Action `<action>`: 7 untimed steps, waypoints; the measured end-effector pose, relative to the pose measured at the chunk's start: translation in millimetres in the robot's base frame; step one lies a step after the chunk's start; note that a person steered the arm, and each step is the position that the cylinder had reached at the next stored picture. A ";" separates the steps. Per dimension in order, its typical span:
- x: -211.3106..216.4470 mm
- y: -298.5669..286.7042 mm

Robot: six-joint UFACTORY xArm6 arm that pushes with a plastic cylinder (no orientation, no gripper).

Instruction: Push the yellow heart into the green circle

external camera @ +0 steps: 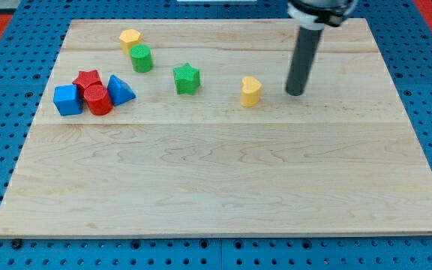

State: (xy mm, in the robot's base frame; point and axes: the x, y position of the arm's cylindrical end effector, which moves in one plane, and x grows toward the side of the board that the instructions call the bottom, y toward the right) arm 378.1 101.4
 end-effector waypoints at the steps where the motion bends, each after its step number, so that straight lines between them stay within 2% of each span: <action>1: -0.1 -34.2; 4: 25.3 -83.1; 5: 18.2 -132.7; 6: -30.0 -160.2; 7: -70.0 -211.2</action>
State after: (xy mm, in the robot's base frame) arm 308.1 -109.9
